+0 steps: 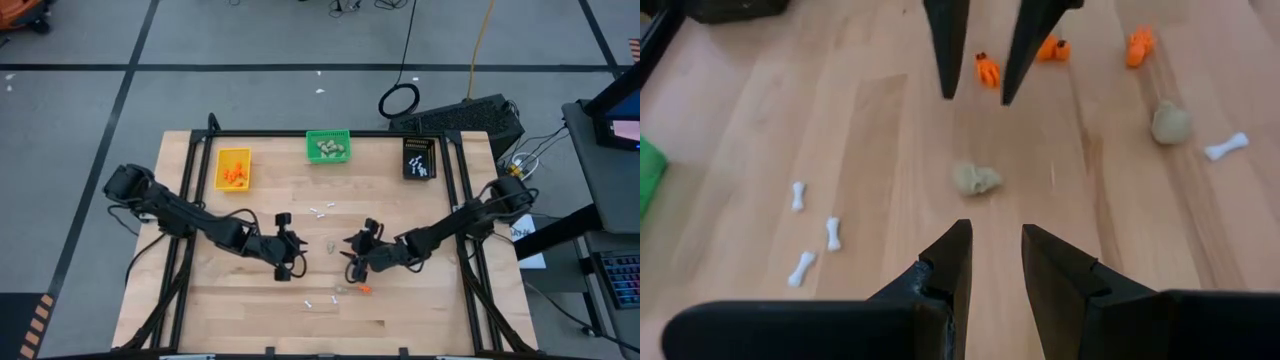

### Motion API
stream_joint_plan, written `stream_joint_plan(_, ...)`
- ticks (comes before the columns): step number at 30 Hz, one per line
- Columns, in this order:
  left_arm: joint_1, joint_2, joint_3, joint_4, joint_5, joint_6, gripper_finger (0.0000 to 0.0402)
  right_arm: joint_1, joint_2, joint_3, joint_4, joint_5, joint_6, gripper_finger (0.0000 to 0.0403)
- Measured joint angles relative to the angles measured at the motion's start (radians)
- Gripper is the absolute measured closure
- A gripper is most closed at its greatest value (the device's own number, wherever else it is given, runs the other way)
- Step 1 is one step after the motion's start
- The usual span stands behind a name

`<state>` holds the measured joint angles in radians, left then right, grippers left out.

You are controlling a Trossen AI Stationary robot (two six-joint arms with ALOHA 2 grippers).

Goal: Sort Halloween decoration
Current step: Put the gray skull toy into the green bin

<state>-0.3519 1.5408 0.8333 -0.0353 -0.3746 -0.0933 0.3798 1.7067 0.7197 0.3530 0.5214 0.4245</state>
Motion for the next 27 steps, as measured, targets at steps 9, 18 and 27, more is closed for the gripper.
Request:
stream_joint_plan(9, 0.003, 0.057, 0.0, 0.061, 0.003, 0.03, 0.0311, -0.048, 0.104, 0.027, 0.053, -0.034, -0.076, 0.0302)
stream_joint_plan(18, 0.003, 0.057, 0.0, 0.096, 0.007, 0.025, 0.0311, -0.08, 0.127, 0.027, 0.094, -0.079, -0.092, 0.0316)
stream_joint_plan(27, 0.018, 0.099, 0.0, 0.167, 0.013, 0.072, 0.0311, -0.094, 0.126, 0.027, 0.111, -0.08, -0.131, 0.0317)
